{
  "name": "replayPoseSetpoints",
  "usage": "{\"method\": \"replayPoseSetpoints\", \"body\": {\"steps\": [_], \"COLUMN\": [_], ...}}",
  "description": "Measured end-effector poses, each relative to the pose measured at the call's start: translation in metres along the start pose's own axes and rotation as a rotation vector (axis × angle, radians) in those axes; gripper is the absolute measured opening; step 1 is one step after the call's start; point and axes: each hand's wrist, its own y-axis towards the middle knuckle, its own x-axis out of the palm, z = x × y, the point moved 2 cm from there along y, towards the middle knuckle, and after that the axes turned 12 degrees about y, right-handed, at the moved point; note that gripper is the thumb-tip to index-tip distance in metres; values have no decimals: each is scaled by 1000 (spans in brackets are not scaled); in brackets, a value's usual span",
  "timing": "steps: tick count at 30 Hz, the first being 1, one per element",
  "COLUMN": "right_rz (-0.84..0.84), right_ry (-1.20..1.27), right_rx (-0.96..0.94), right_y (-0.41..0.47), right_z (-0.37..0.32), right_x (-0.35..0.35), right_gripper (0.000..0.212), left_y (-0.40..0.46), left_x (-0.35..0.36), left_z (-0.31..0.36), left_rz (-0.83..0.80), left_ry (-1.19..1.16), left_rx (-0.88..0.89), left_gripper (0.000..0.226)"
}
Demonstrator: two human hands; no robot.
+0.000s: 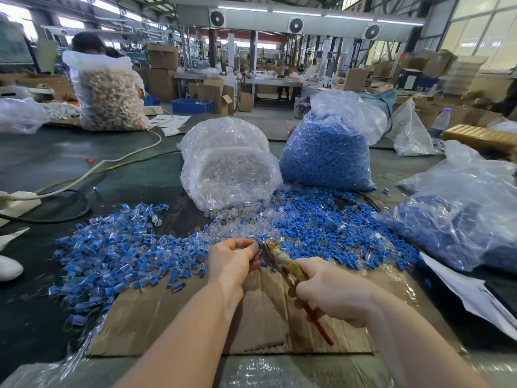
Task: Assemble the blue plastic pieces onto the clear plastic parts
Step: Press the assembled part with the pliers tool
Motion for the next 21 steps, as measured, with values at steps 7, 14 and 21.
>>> {"method": "replayPoseSetpoints", "body": {"steps": [7, 14, 21], "right_rz": [27, 53, 632], "right_ry": [-117, 265, -223], "right_rx": [-66, -71, -42], "right_y": [0, 0, 18], "right_z": [-1, 9, 43], "right_x": [4, -1, -43], "right_gripper": [19, 17, 23], "left_y": [-4, -1, 8], "left_x": [1, -9, -48], "left_z": [-1, 1, 11], "left_rz": [10, 96, 415], "left_ry": [7, 58, 794], "left_rx": [6, 61, 520], "left_gripper": [15, 8, 20]}}
